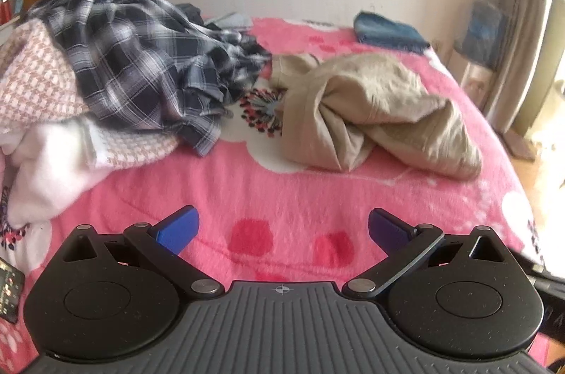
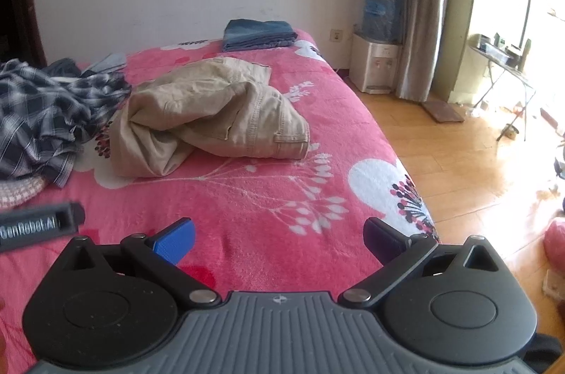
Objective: Fold clothes
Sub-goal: 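Move both open grippers toward the crumpled beige trousers on the bed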
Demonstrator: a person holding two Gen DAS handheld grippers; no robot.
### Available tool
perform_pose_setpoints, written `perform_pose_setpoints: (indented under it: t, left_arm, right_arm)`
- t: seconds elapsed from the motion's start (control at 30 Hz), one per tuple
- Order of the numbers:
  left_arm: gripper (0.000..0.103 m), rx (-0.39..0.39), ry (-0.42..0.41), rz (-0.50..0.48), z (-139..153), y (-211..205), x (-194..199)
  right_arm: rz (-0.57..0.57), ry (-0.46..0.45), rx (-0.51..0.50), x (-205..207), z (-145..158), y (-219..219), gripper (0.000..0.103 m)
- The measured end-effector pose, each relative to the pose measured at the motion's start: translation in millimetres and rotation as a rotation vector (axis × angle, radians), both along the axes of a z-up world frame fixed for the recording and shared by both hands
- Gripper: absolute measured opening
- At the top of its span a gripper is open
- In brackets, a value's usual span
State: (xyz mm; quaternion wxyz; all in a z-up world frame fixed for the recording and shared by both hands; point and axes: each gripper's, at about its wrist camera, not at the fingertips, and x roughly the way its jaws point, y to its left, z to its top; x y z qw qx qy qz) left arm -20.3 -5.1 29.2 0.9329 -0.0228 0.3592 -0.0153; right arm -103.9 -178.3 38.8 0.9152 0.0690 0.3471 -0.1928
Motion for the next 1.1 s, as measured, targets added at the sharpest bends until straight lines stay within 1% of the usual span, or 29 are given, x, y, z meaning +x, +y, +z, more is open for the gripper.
perform_pose_setpoints:
  t: [0.1,0.2,0.33,0.43,0.5,0.7,0.9,1.1]
  left_arm:
    - [0.103,-0.008,0.015,0.041,-2.3,3.4,3.2]
    - [0.103,-0.021,0.028,0.057,-5.3,7.6,3.7]
    - [0.103,0.003,0.028,0.040,-10.4,4.3,4.0]
    - [0.103,0.054,0.029,0.015,-14.2,-2.1,5.2]
    - [0.103,0.073,0.028,0.005,-14.9,-4.4,5.5]
    - [0.103,0.053,0.030,0.019,-16.5,0.6,5.2]
    - [0.103,0.082,0.022,0.015,-17.5,-0.3,5.9]
    - [0.103,0.090,0.023,0.011,-18.1,-0.9,4.0]
  right_arm:
    - [0.006,0.010,0.006,2.4,-1.0,-0.8,0.103]
    - [0.011,0.032,0.009,6.7,-4.3,-1.2,0.103]
    - [0.026,0.077,-0.001,13.6,-8.0,0.5,0.103]
    - [0.023,0.085,-0.001,17.3,-6.5,0.5,0.103]
    - [0.015,0.084,0.004,19.3,-4.7,-0.5,0.103]
    - [0.019,0.092,0.023,26.3,-4.2,-1.9,0.103]
    - [0.015,0.104,0.034,27.8,-6.2,-0.8,0.103]
    - [0.010,0.106,0.041,27.1,-5.0,-0.2,0.103]
